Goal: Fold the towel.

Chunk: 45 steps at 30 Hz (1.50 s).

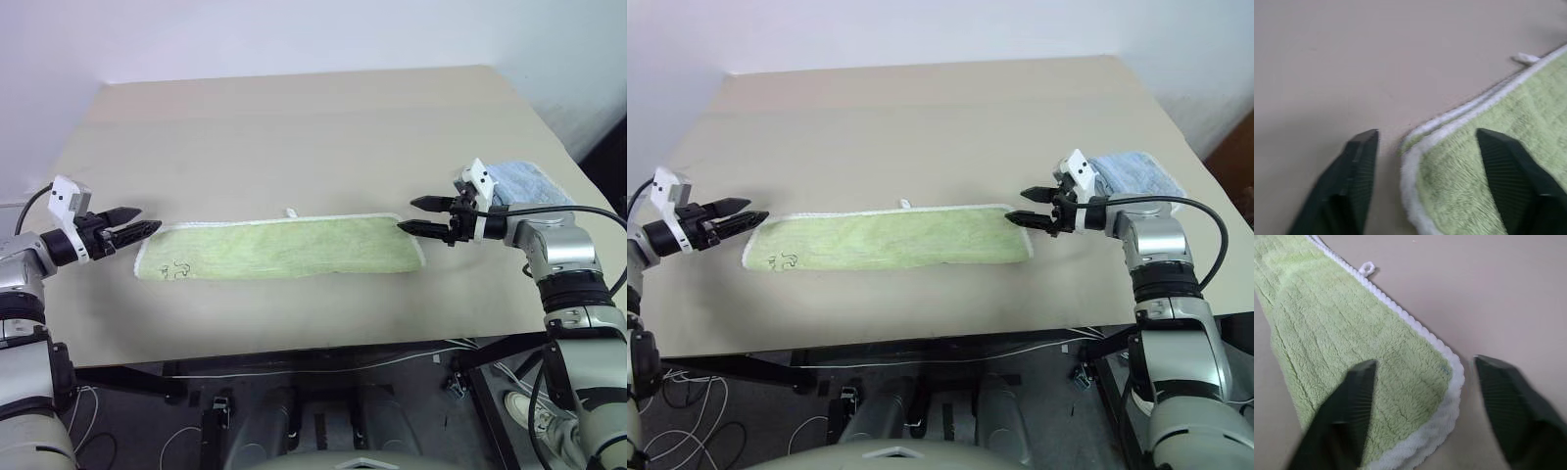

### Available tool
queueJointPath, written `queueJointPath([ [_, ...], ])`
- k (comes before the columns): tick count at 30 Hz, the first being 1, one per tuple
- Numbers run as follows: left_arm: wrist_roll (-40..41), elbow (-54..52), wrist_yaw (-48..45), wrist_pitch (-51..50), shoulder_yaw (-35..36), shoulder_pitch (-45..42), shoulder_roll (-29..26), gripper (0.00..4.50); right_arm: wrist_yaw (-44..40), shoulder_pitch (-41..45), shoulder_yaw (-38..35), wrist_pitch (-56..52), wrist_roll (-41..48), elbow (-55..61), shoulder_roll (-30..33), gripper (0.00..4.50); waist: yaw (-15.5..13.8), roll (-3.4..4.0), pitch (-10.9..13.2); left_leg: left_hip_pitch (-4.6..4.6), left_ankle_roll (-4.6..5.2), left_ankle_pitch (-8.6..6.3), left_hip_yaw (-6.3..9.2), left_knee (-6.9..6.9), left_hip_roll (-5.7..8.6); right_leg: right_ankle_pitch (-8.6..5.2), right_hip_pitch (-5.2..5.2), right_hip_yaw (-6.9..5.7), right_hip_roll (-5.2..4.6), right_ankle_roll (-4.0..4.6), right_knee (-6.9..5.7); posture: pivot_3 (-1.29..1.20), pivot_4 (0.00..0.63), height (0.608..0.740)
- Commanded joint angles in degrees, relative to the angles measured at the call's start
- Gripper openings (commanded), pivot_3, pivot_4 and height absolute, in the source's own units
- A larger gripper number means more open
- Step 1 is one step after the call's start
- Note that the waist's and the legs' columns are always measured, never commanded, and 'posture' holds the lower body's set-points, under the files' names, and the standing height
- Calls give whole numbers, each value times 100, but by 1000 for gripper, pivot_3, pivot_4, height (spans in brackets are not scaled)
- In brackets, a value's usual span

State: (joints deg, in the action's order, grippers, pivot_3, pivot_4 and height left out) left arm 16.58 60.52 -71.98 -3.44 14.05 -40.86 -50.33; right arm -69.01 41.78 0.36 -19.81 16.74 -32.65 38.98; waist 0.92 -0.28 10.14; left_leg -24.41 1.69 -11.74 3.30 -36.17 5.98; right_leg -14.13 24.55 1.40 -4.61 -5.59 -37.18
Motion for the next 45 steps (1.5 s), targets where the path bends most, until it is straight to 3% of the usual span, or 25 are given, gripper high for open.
queueJointPath([
  [1, 114, -160, 677, 836, 445, 18, -5, 4364, 54, -140, -434, -369, 330, 469, 183, 4500, -11, 0, 0, 0, 0, 0, 0, 0, 0, 0, 0, 0, 0, 0, 1, 0, 150, 740],
  [4, -4, -362, 1198, 1578, 527, 107, 85, 4364, 158, -309, -864, -1196, 813, 819, 274, 4500, -26, -1, 0, -1, -7, -4, 3, 0, 0, 0, 0, -1, -2, 0, 2, 0, 150, 740],
  [7, 514, -1377, 961, 1048, 692, 396, 329, 4364, 502, -388, -1251, -2345, 1250, 973, 354, 4500, -40, -2, -1, -3, -9, -6, 2, 1, 3, 0, -1, 3, -8, 1, 4, 0, 150, 740],
  [10, 977, -3289, 1093, 115, 543, 1093, 683, 4364, 674, -719, -1394, -3348, 1510, 1310, 600, 4500, -29, -2, -1, -4, -9, -8, 4, 3, 2, 0, -4, 3, -9, 1, 9, 0, 150, 740],
  [14, 585, -4898, 1856, -324, 43, 1757, 1096, 4364, 849, -1219, -1680, -4555, 2018, 1713, 770, 4500, -26, 0, -2, -6, -6, -10, 3, 11, 2, -1, -2, 5, -9, 2, 16, 0, 150, 740],
  [18, 839, -6019, 2141, -942, -356, 2078, 1594, 4364, 1428, -1822, -2238, -5326, 2435, 2239, 488, 4500, -13, -1, -3, -4, -6, -9, 3, 3, 0, -1, -5, 5, -8, 1, 9, 0, 150, 740],
  [26, 750, -6454, 2597, -1255, -913, 2169, 2380, 4364, 2546, -2250, -3289, -6803, 3087, 2746, -489, 4500, -23, -9, -10, 3, 5, -3, 3, -2, -1, 0, -14, 4, -3, 0, 9, 0, 150, 740],
  [35, 680, -6421, 2543, -1246, -1226, 2126, 2454, 4364, 3650, -1858, -4227, -7232, 3066, 2798, -1649, 4500, 6, -11, -14, 8, 5, -3, 2, -2, -3, 0, -16, 6, 0, 1, 8, 0, 150, 740],
  [39, 470, -6286, 2562, -1131, -1388, 2089, 2461, 4364, 3715, -1896, -3743, -6955, 2984, 2917, -1816, 4500, 28, -13, -16, 15, 5, -3, 2, -2, -3, 0, -23, 7, 1, 2, 8, 0, 150, 740],
  [45, 341, -6340, 2554, -1224, -1381, 2234, 2284, 4364, 3879, -1678, -3708, -6678, 2976, 2647, -1962, 4500, 78, -20, -20, 29, 2, -4, 2, 1, -8, 0, -32, 9, 8, 5, 8, 0, 150, 740],
])
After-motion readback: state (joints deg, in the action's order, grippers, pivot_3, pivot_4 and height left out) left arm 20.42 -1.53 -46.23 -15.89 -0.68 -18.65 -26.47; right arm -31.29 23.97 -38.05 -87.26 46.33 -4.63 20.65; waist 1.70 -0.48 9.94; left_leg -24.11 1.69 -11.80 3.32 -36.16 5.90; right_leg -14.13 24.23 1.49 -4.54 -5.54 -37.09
